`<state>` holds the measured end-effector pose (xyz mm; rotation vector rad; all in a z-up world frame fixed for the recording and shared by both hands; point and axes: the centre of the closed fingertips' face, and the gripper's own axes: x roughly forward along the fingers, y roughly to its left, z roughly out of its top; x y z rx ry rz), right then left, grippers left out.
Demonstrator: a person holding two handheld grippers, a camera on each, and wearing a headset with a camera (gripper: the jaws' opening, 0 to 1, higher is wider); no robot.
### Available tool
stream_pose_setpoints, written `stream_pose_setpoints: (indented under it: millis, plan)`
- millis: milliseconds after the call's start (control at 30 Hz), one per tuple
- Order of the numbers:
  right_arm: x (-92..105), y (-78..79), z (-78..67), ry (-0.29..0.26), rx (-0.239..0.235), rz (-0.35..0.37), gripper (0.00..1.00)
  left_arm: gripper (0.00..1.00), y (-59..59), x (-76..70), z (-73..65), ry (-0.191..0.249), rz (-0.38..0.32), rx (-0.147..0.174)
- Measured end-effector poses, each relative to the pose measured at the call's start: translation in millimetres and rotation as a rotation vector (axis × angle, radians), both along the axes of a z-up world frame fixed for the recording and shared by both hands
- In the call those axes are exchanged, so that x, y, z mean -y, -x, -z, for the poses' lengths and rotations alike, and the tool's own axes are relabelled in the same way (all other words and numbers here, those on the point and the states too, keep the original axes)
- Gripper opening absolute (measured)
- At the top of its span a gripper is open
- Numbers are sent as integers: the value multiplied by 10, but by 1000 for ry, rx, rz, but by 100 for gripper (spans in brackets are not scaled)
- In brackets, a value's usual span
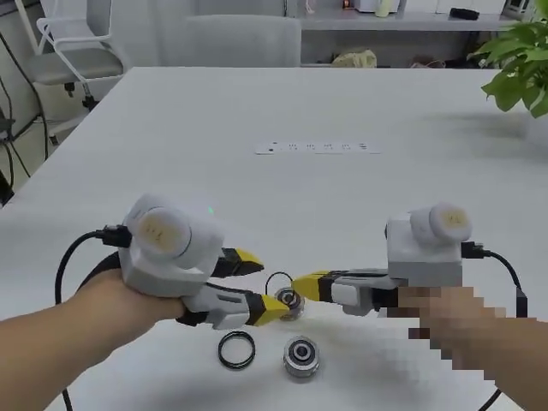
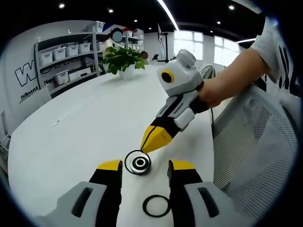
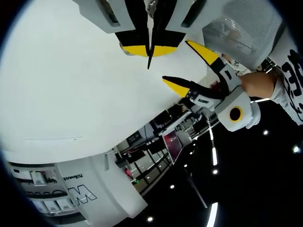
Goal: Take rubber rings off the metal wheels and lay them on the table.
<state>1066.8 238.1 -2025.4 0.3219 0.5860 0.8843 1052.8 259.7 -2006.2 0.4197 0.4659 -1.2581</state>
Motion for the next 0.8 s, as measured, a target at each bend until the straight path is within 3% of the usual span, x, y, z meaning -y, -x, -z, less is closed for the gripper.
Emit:
stream_pose_setpoints:
  millis: [133,333,567,667,800]
  plan:
    - [-36,23,-28,-8,0,-12,0,41,42,-64,-82,16,-10,10]
    - [-85,63,-54,-18,-3,-31,0,45,123,-150,-184,46,-18,1]
    - [-120,91,-75,-26,-7,-44,0,51,233,-294,-215,44,-19,6]
    - [-149,105,-90,-32,-9,-52,0,53,239,-373,-212,34,-27,19]
    - [-207,142,-101,-37,-12,-66,0,56,241,-467,-228,46,-52,13]
